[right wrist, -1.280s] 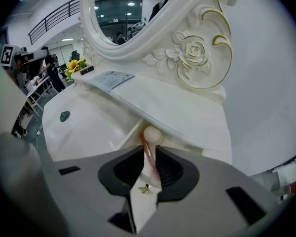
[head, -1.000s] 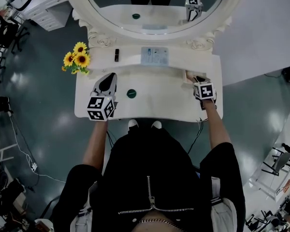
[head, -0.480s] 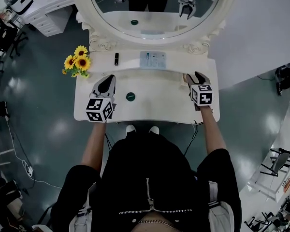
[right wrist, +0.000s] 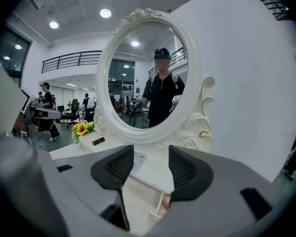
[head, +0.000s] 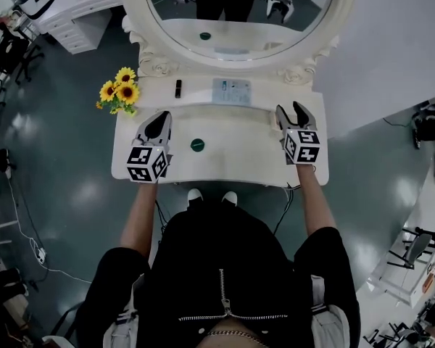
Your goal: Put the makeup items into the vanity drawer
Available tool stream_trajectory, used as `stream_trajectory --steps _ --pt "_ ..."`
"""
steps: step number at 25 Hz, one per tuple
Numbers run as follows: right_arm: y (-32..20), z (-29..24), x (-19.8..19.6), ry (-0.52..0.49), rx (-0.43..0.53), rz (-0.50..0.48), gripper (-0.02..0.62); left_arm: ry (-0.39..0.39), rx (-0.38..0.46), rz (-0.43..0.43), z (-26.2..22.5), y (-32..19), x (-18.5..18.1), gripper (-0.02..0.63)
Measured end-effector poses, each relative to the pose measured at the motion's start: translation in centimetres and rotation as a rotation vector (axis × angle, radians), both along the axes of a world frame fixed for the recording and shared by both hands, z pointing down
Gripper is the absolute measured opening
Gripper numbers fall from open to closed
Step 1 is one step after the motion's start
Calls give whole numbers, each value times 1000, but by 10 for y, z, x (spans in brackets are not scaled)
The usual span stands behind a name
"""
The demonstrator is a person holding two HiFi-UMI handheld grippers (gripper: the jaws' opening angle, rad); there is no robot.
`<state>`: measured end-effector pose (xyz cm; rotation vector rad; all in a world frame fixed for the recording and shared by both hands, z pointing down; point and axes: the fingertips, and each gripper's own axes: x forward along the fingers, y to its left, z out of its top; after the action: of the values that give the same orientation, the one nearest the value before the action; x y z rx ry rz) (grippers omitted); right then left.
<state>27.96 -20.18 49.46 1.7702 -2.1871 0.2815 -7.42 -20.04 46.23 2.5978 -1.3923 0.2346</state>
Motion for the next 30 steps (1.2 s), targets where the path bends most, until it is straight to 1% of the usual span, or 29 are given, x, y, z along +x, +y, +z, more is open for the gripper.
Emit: stream_trajectory --steps 7,12,16,22,30 --pt "-7 8 -48 18 2 -109 212 4 -2 -54 1 7 -21 21" --pt "-13 13 -89 17 -9 -195 213 8 -11 -118 6 17 -48 21" --pt "-14 19 -129 16 -22 -285 213 13 -22 -180 11 31 -73 21" --pt "-9 48 -189 50 -82 -422 215 14 -55 -252 24 50 -103 21" --pt "-3 87 -233 39 -171 -484 215 18 -87 -316 37 65 -130 21"
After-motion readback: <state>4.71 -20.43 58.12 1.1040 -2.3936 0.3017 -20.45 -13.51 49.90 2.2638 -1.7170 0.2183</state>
